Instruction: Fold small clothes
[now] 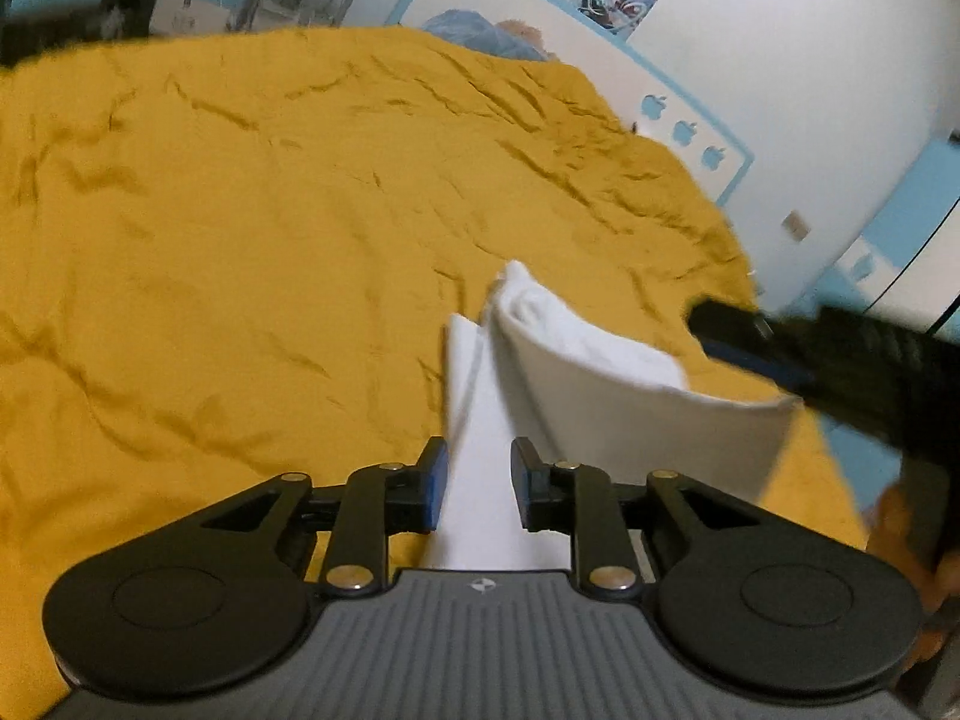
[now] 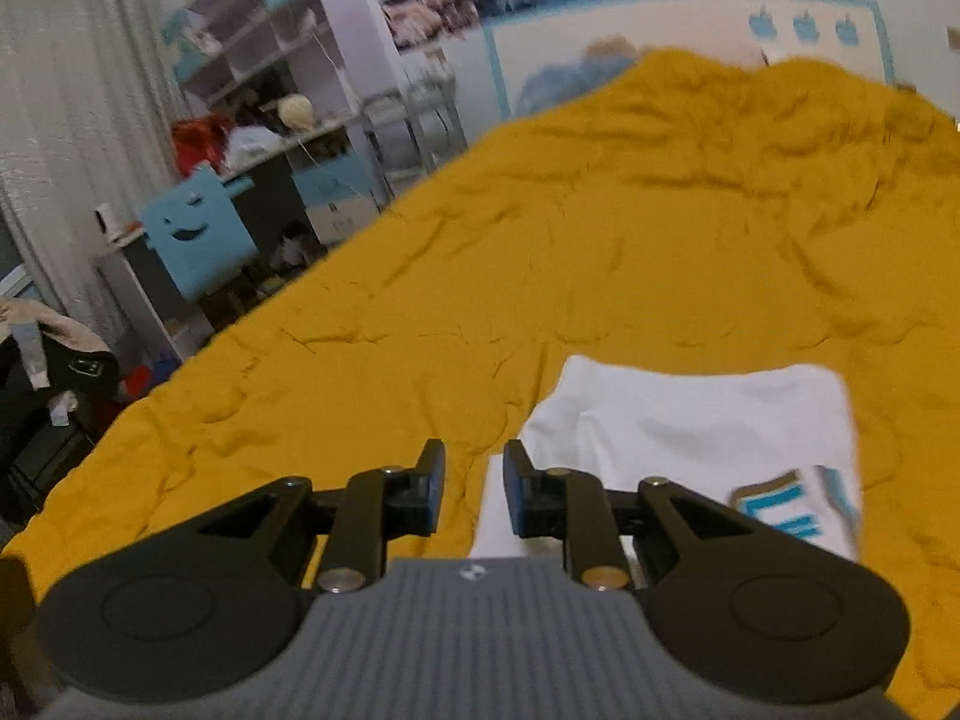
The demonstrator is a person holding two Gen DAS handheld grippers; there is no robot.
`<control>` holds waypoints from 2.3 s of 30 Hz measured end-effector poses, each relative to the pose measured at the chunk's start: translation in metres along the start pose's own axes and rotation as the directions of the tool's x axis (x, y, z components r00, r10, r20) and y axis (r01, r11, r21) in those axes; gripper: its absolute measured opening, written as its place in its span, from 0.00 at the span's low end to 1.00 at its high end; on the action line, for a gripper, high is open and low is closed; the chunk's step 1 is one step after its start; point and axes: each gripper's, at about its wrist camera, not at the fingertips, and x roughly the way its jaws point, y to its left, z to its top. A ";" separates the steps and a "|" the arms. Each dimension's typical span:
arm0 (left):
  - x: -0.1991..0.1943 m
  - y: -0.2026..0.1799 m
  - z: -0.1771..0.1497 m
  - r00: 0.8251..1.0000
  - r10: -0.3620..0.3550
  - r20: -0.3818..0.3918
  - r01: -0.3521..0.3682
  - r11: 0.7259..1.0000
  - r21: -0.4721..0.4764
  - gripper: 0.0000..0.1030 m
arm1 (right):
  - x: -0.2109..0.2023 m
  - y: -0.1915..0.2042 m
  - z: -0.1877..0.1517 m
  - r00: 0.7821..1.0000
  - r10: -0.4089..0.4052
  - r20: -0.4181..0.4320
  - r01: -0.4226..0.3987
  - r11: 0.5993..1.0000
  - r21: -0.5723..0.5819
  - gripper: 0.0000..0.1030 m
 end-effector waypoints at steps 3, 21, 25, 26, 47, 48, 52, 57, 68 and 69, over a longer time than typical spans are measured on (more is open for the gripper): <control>-0.005 0.011 -0.006 0.995 -0.087 -0.052 0.082 0.992 -0.097 0.33 | -0.034 -0.013 -0.014 0.999 -0.024 0.030 0.024 1.000 -0.004 0.21; 0.018 0.026 -0.038 0.976 -0.199 -0.085 0.172 0.952 -0.252 0.77 | -0.076 -0.091 -0.114 0.964 -0.245 -0.100 0.256 0.960 0.115 0.24; 0.031 0.031 -0.033 0.977 -0.200 -0.077 0.167 0.936 -0.308 0.77 | -0.081 -0.088 -0.130 0.963 -0.244 -0.117 0.252 0.966 0.060 0.24; 0.033 0.032 -0.031 0.977 -0.201 -0.069 0.169 0.933 -0.318 0.77 | -0.083 -0.088 -0.135 0.962 -0.242 -0.124 0.250 0.967 0.051 0.27; 0.040 -0.007 -0.036 0.983 0.152 -0.102 -0.142 0.985 0.100 0.16 | -0.075 -0.098 -0.157 0.951 -0.273 -0.143 0.279 0.960 0.025 0.02; 0.041 -0.008 -0.038 0.981 0.166 -0.104 -0.155 0.982 0.110 0.16 | -0.075 -0.099 -0.158 0.951 -0.271 -0.145 0.277 0.960 0.023 0.02; 0.049 -0.017 -0.047 0.967 0.231 -0.105 -0.212 0.962 0.170 0.18 | -0.072 -0.104 -0.163 0.950 -0.260 -0.172 0.270 0.962 0.039 0.01; 0.048 -0.020 -0.054 0.955 0.280 -0.095 -0.255 0.944 0.211 0.20 | -0.065 -0.113 -0.169 0.950 -0.230 -0.211 0.250 0.965 0.073 0.00; 0.036 -0.021 -0.064 0.930 0.338 -0.144 -0.315 0.935 0.161 0.22 | -0.065 -0.121 -0.168 0.949 -0.207 -0.239 0.237 0.966 0.104 0.00; 0.033 -0.019 -0.067 0.927 0.346 -0.145 -0.323 0.933 0.158 0.18 | -0.067 -0.122 -0.169 0.949 -0.206 -0.241 0.237 0.966 0.108 0.00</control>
